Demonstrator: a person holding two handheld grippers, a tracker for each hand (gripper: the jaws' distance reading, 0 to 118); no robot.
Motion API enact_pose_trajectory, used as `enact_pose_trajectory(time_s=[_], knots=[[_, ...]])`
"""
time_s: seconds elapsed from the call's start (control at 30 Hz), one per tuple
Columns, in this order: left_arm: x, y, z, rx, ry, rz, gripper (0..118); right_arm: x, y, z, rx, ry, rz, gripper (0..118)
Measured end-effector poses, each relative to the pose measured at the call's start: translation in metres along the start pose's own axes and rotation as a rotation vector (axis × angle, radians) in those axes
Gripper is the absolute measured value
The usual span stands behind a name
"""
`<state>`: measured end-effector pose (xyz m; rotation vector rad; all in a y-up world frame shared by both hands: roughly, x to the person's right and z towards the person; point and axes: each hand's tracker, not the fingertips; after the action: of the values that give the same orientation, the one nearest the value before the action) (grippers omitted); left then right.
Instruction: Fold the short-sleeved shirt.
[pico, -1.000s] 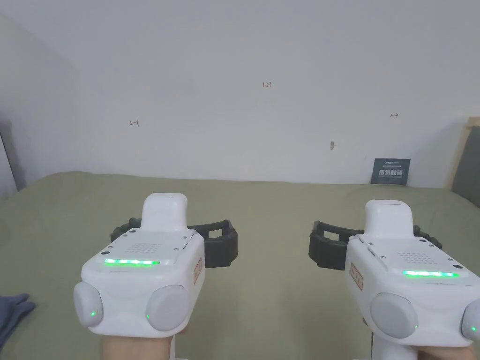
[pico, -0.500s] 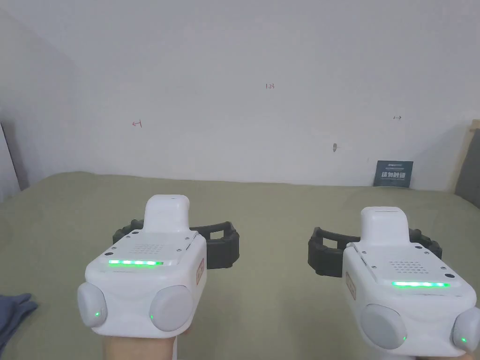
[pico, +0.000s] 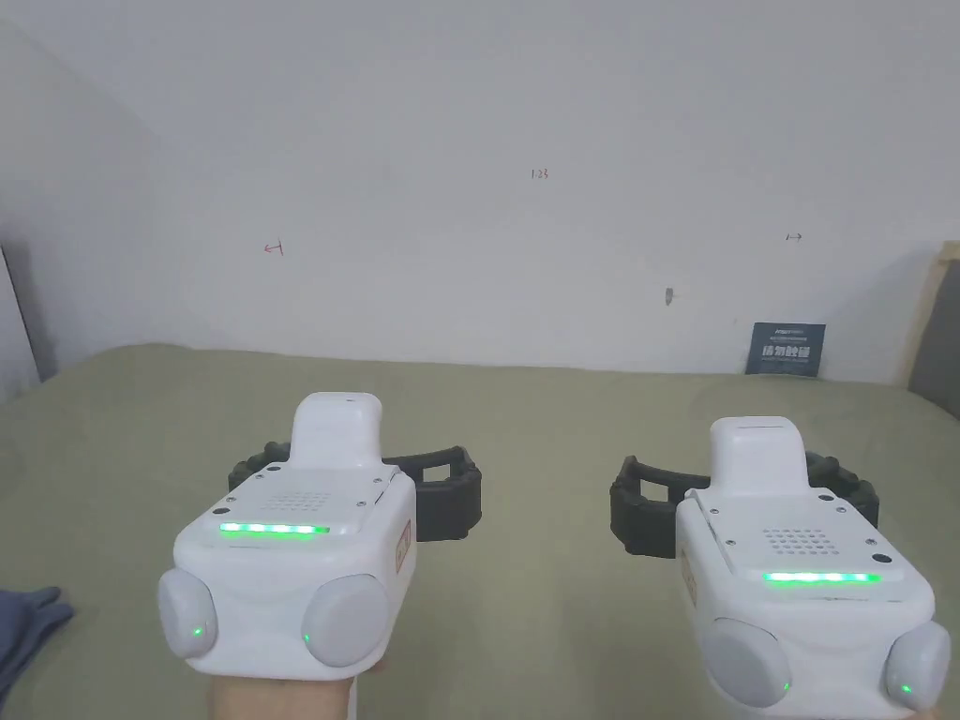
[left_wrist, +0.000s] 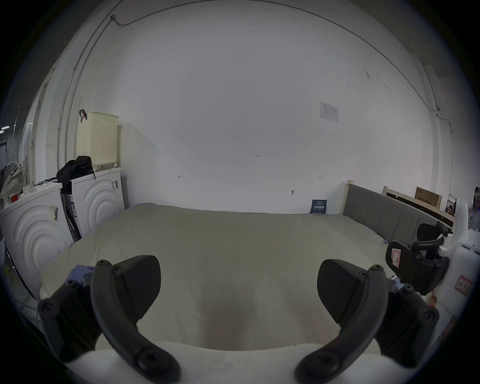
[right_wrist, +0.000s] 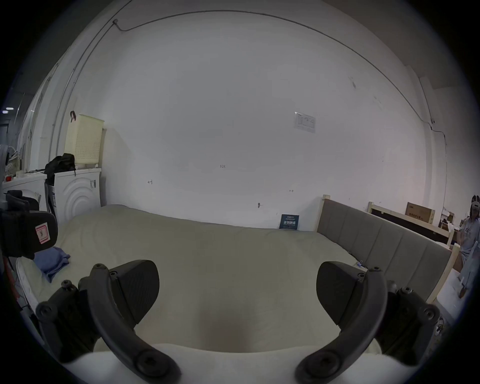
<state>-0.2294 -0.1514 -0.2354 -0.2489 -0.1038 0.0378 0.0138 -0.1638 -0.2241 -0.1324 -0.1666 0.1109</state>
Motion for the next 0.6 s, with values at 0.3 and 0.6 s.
enact_pose_trajectory(time_s=[0.3,0.6], knots=[[0.000,0.000,0.000,-0.007,-0.004,0.005,118,-0.003,0.005,0.002,-0.019,-0.017,-0.043,116],[-0.002,0.000,-0.001,-0.011,-0.004,0.007,118,0.000,0.005,-0.003,-0.135,0.106,-0.005,118]])
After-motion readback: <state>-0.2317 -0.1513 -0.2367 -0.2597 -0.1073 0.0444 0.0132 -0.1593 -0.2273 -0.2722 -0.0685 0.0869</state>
